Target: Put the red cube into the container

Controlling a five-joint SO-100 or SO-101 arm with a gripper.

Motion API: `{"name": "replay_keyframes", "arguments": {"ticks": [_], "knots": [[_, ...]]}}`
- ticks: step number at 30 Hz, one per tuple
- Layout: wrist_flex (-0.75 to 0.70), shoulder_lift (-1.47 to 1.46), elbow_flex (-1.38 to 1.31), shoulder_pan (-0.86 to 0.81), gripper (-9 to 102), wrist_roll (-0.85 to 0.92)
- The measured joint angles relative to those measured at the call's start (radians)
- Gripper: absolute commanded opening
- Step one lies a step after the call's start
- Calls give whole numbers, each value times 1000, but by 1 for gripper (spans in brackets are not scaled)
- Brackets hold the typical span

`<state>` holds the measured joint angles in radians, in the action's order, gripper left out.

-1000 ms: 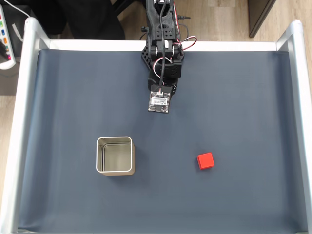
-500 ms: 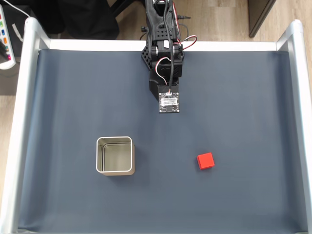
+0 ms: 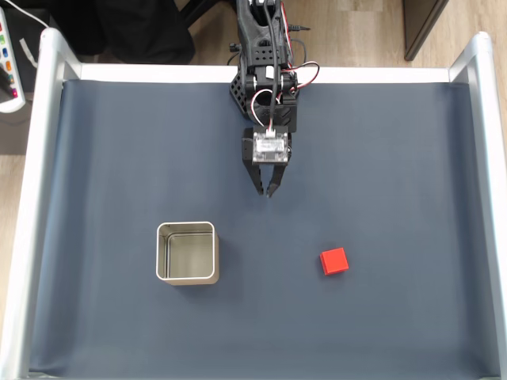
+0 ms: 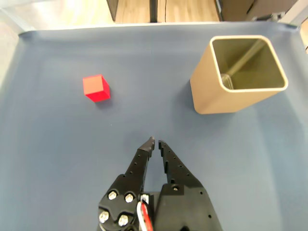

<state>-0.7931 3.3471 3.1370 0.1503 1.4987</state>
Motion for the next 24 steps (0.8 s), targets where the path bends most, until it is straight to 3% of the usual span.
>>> {"name": "replay_keyframes", "arguments": {"ticks": [8, 18, 24], "knots": [[198, -175, -57, 35, 1, 25], [212, -515, -356, 193, 4, -35], [130, -696, -523, 281, 5, -89]]}}
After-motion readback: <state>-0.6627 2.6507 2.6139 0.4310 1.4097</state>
